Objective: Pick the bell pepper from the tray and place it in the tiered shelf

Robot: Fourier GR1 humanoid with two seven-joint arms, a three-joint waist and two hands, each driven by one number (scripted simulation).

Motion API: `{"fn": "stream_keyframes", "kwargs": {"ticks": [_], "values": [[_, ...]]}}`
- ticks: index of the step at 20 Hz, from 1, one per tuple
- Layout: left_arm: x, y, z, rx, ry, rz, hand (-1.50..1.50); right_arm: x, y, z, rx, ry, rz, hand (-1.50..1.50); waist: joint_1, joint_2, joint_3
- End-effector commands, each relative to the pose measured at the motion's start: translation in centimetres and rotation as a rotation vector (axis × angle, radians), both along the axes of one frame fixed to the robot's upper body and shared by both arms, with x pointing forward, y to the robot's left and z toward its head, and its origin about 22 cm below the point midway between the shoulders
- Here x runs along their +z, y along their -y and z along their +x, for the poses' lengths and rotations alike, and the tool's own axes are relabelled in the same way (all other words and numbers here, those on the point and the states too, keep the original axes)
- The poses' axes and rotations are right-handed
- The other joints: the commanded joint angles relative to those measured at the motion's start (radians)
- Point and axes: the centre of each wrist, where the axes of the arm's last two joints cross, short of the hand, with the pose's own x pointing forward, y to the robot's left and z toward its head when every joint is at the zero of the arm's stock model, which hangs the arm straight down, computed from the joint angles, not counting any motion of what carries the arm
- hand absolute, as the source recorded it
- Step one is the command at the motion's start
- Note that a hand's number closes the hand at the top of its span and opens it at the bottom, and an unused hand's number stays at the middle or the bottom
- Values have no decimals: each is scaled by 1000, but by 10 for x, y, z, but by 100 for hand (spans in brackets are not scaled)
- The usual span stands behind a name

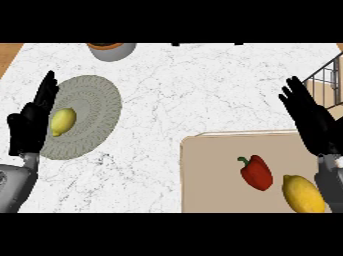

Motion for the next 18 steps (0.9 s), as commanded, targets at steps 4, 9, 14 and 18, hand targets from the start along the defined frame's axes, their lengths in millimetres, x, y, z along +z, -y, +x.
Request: {"fn": "stream_keyframes", "kwargs": {"ticks": [4, 9, 14, 18], "values": [[3, 47, -6, -135, -15, -34, 0, 4, 16, 12, 244, 74, 94, -150, 4, 18, -33], [-20, 54, -14, -180, -68, -80, 0, 28, 69, 7, 98, 17, -289, 150, -19, 24, -58], [-22, 78, -7, -224, -82, -112, 0, -76, 37, -14, -216, 77, -148, -150, -2, 28, -33], [-28, 69, -8, -241, -63, -102, 0, -92, 68, -15, -236, 202, 43, -150, 3, 26, -33]]}}
